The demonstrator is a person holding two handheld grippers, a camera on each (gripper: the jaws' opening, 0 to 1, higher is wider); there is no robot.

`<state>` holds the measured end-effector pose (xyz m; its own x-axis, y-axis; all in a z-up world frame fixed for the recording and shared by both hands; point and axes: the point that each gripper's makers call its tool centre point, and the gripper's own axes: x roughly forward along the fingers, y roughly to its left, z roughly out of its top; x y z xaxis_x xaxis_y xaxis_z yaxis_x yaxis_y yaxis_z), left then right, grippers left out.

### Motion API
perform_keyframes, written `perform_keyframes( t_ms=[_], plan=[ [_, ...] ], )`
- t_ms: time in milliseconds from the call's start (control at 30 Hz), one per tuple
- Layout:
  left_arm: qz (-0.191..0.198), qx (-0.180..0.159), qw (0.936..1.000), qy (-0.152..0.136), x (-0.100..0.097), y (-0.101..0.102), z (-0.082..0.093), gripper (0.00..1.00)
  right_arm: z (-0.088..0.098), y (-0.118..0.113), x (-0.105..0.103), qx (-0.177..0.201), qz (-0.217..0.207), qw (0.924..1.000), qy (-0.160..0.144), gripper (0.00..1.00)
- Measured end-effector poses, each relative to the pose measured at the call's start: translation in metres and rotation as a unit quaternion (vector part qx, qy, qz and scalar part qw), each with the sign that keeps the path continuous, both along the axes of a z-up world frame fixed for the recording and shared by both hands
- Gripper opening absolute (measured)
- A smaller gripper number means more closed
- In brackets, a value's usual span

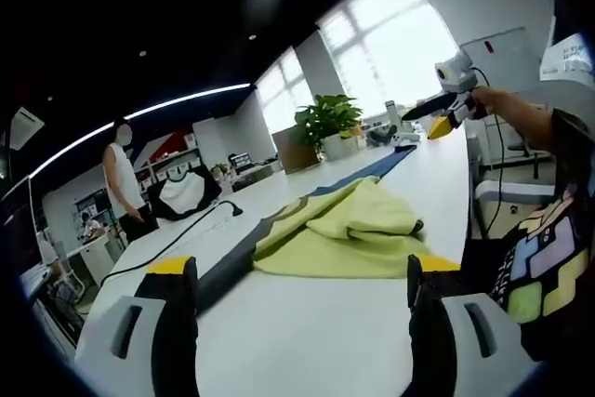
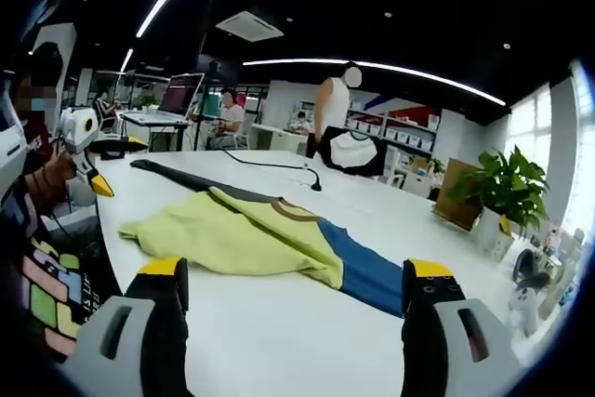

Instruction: Fold the garment on the visible template until the final outline fits inside the template.

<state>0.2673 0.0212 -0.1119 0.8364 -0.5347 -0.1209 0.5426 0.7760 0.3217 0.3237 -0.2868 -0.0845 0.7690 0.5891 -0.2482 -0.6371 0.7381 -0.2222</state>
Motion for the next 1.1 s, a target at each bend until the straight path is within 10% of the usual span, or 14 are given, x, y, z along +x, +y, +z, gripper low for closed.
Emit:
perform_keyframes(
  t_ms=[667,1100],
  plan=[
    [-0.059,-0.022,0.9975,0.033,-0.009,-0.048,-0.012,0.91,-0.007,0.034,-0.026,0.025,0.021,0.9994,0.003,0.96],
    [-0.108,-0.015,0.9915,0.072,-0.014,-0.083,-0.035,0.68,0.005,0.035,-0.026,0.054,0.011,0.9985,0.000,0.97]
  ],
)
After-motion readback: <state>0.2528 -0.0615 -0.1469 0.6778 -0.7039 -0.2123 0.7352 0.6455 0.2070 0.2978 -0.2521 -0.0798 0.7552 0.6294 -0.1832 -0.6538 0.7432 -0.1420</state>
